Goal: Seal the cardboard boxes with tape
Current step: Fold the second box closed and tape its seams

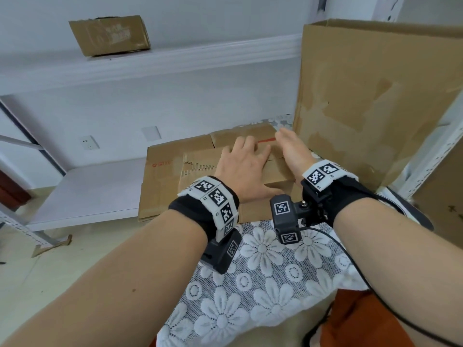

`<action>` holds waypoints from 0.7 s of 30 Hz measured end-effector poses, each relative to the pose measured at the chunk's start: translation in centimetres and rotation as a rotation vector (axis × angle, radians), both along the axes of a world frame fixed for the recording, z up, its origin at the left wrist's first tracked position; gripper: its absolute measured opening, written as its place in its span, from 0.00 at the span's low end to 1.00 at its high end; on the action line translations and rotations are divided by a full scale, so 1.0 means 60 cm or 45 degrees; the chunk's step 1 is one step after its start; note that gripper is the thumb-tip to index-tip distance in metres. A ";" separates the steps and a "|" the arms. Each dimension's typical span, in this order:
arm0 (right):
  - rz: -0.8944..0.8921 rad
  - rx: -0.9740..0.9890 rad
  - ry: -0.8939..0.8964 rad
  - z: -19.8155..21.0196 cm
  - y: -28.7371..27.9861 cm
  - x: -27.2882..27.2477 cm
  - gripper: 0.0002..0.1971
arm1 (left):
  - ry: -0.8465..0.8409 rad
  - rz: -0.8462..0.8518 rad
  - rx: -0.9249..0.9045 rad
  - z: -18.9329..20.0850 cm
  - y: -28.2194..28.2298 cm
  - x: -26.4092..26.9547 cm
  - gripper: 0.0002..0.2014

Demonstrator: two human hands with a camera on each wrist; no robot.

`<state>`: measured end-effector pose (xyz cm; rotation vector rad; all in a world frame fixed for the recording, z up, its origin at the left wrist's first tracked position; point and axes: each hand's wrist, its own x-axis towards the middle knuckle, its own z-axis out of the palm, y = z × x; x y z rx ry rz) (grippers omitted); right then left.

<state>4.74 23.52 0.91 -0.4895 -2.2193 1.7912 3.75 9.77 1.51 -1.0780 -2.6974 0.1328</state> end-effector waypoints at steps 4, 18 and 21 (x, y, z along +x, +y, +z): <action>-0.216 0.014 0.095 -0.003 0.003 0.001 0.20 | 0.004 -0.028 0.086 0.001 -0.010 0.002 0.44; -0.474 0.137 0.091 -0.014 -0.003 0.023 0.10 | 0.047 0.074 0.335 -0.037 -0.044 0.027 0.35; -0.469 0.159 0.059 -0.008 -0.006 0.024 0.13 | 0.079 0.127 0.373 -0.032 -0.049 0.032 0.34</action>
